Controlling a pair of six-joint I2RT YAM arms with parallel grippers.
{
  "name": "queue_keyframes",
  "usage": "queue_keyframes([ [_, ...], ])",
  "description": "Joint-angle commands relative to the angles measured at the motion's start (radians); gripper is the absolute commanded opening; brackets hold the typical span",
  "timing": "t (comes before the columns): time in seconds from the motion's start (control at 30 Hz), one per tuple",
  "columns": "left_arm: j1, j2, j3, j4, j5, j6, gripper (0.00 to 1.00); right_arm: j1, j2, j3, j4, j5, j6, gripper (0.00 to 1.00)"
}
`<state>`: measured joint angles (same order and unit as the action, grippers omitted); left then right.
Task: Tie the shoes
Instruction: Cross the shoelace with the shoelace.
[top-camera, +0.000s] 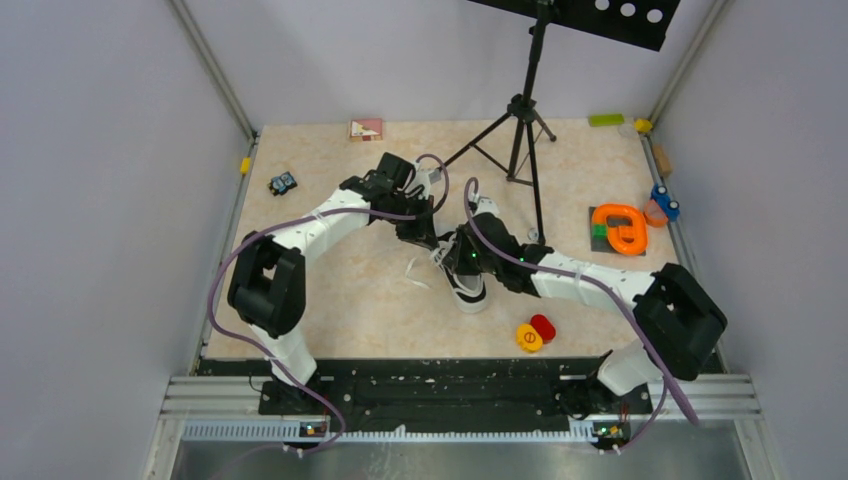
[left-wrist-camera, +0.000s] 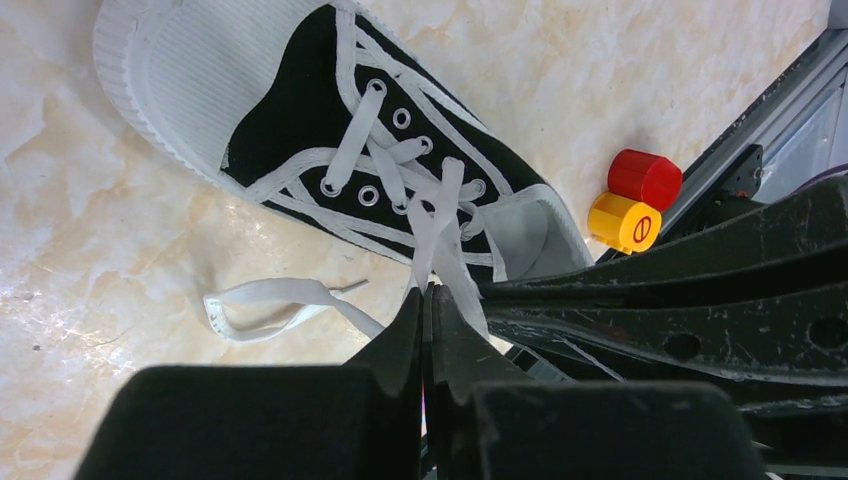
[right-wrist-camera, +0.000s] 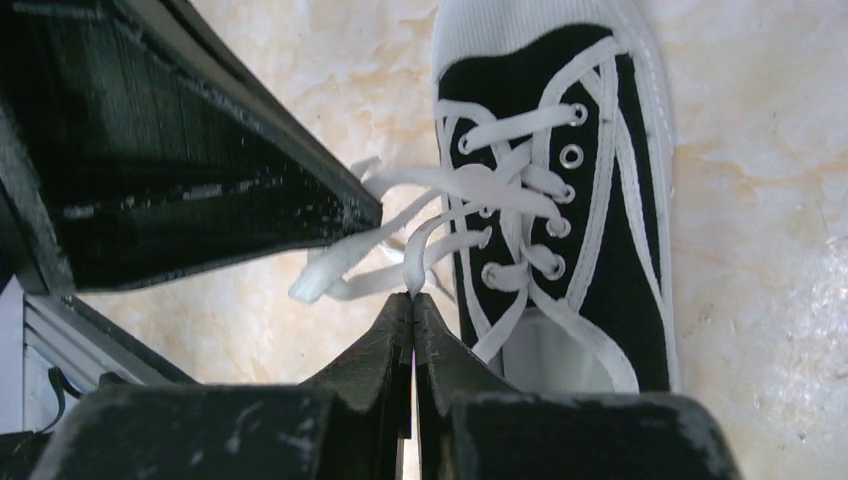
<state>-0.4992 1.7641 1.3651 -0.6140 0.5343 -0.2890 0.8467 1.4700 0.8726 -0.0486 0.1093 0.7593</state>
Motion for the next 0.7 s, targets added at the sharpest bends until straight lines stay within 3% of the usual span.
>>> queue_keyframes([
  [0.0, 0.002, -0.061, -0.003, 0.003, 0.014, 0.006, 0.00, -0.026, 0.028, 0.063, 0.065, 0.033, -0.023, 0.00],
  [0.67, 0.002, -0.077, -0.016, 0.008, 0.061, -0.001, 0.00, -0.059, 0.150, 0.147, 0.041, 0.053, 0.011, 0.00],
])
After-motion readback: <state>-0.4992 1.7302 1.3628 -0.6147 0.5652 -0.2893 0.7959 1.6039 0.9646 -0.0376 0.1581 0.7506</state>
